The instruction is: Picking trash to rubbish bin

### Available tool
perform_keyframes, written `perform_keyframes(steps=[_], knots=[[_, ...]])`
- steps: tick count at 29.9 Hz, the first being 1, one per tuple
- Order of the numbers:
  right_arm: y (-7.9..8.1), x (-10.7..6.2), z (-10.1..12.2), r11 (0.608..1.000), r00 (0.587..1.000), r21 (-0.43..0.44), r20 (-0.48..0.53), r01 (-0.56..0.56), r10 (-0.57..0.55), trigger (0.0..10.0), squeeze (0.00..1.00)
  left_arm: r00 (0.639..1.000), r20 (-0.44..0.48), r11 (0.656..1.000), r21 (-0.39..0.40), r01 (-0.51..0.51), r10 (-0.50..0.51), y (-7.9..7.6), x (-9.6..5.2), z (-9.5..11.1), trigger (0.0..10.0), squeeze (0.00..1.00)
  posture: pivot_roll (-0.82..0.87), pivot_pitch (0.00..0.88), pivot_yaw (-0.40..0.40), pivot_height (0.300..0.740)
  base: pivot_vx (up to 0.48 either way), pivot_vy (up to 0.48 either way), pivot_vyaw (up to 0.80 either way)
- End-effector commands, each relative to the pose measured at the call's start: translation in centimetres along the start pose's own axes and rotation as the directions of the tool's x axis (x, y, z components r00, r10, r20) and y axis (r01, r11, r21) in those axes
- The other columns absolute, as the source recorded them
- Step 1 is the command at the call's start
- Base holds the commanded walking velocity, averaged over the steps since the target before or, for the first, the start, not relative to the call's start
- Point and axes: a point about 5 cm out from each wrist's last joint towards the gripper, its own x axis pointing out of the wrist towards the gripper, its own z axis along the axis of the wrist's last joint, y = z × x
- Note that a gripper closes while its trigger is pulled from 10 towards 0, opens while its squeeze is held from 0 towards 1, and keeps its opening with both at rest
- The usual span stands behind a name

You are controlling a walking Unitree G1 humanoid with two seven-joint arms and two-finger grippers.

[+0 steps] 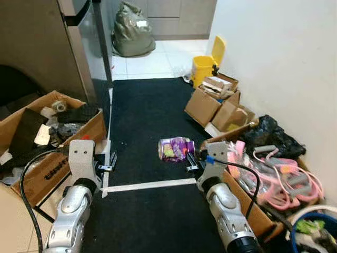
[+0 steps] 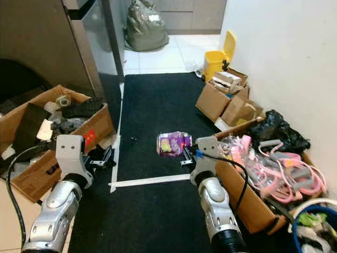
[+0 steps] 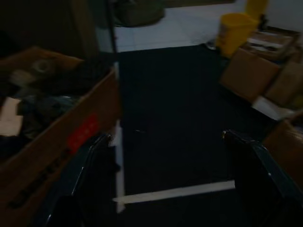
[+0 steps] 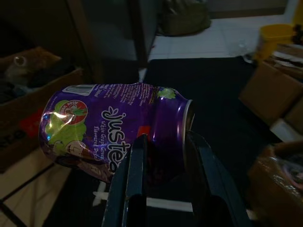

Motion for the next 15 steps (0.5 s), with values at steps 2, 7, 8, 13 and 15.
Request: perform_keyframes(steps=[2, 7, 8, 13, 15], knots=[[-0.16, -0.17, -0.28, 1.0, 1.0, 0.006, -0.009, 0.007, -0.007, 10.0, 0.0, 1.0, -0.015, 1.0, 0.019, 0.002, -0.002, 0.19, -0.02, -0.11, 10.0, 0.0, 0.03, 0.087, -0.007, 0.74, 0.304, 0.0, 0.51], [-0.1, -0.06, -0.3, 1.0, 1.0, 0.008, -0.008, 0.009, -0.009, 10.0, 0.0, 1.0, -0.019, 1.0, 0.02, 0.003, -0.002, 0.28, -0.09, -0.1, 10.0, 0.0, 0.03, 0.092, -0.001, 0.74, 0.307, 0.0, 0.51], [-0.09, -0.03, -0.24, 1.0, 1.0, 0.009, -0.006, 0.01, -0.01, 10.0, 0.0, 1.0, -0.02, 1.0, 0.022, 0.005, -0.005, 0.28, -0.11, -0.09, 10.0, 0.0, 0.03, 0.091, -0.001, 0.74, 0.304, 0.0, 0.51], [-0.05, -0.03, -0.3, 1.0, 1.0, 0.005, -0.006, 0.008, -0.008, 10.0, 0.0, 1.0, -0.02, 1.0, 0.024, 0.005, -0.005, 0.33, -0.09, -0.05, 10.0, 0.0, 0.03, 0.096, 0.001, 0.74, 0.306, 0.0, 0.51], [0.01, -0.02, -0.24, 1.0, 1.0, 0.004, -0.006, -0.001, 0.001, 10.0, 0.0, 1.0, -0.018, 1.0, 0.025, 0.001, -0.001, 0.45, -0.06, 0.01, 10.0, 0.0, 0.03, 0.1, 0.0, 0.74, 0.306, 0.0, 0.51]])
